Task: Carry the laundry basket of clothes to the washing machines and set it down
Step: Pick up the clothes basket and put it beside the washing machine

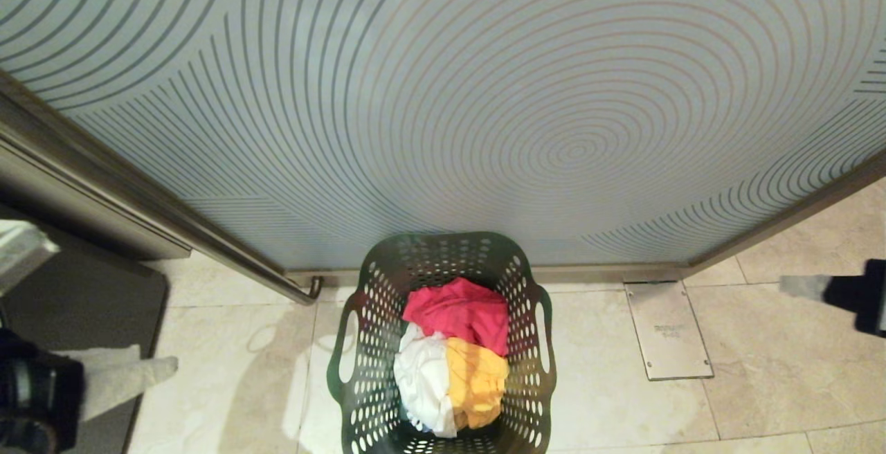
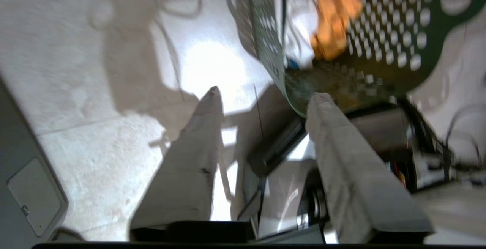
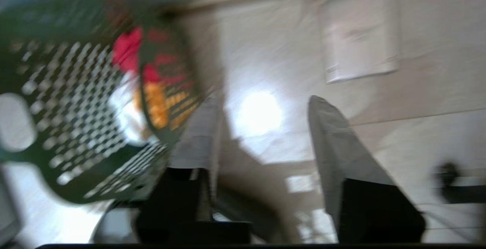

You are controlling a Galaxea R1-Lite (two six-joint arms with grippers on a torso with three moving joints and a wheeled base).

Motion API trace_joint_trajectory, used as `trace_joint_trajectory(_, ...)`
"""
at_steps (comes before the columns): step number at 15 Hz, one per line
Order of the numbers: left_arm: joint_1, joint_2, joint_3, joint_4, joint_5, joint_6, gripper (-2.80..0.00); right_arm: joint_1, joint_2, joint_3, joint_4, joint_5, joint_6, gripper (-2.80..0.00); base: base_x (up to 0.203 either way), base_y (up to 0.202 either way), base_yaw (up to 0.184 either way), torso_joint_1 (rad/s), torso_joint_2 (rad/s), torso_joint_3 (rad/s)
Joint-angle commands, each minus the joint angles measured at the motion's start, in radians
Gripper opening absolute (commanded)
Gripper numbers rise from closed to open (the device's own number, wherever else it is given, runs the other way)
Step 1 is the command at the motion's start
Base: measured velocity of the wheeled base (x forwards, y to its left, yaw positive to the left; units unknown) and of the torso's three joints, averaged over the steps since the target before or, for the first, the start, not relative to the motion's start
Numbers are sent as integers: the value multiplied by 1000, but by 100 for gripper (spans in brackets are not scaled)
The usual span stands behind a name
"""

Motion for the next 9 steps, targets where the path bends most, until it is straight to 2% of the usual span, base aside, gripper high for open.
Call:
trace_joint_trajectory(1,-106,119,29,-9,42,-11,0,104,169,68,-117,3,92,0,0,0,0,0,0,0)
trace_joint_trajectory(3,-135,187,58,-72,84,-47,0,139,266,67,-208,9,146,0,0,0,0,0,0,0)
trace_joint_trajectory(5,-148,238,69,-93,73,-89,0,243,337,72,-354,15,222,0,0,0,0,0,0,0)
trace_joint_trajectory(7,-154,304,60,-109,60,-122,0,274,415,71,-383,18,244,0,0,0,0,0,0,0)
trace_joint_trajectory(9,-158,388,52,-171,62,-131,0,276,495,42,-397,27,250,0,0,0,0,0,0,0)
